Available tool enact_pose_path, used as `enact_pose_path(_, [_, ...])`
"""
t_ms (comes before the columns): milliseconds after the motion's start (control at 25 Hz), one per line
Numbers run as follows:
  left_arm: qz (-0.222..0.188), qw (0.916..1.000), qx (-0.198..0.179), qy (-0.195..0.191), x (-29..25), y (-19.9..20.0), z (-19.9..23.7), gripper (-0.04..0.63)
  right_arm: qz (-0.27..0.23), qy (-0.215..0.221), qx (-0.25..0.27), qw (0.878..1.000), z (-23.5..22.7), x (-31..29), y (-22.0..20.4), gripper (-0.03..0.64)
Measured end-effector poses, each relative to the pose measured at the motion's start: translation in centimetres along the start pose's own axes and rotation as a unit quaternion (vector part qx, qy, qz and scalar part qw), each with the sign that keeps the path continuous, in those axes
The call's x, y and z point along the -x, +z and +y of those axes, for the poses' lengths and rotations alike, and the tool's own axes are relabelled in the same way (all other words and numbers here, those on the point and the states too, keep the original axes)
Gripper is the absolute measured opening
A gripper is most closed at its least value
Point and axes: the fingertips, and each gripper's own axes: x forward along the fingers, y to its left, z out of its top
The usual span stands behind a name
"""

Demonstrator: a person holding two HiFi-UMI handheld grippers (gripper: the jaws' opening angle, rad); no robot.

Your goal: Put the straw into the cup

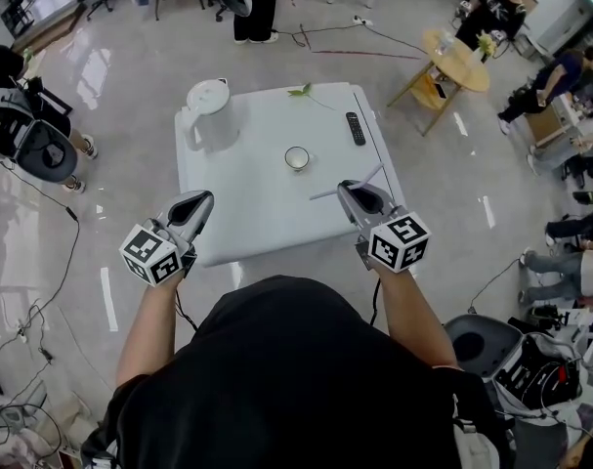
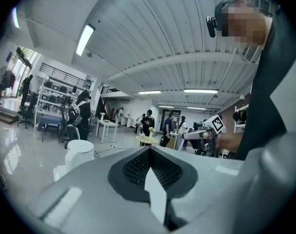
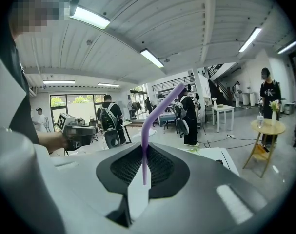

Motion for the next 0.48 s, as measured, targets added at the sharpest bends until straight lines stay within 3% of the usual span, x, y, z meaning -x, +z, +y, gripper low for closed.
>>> enact_pose_path(480, [0.001, 1.0000, -0.002, -0.004, 1.8, 0.0, 0.5, 0.000, 0.004, -0.009, 0.004, 1.000, 1.1, -0.4, 0.0, 0.060])
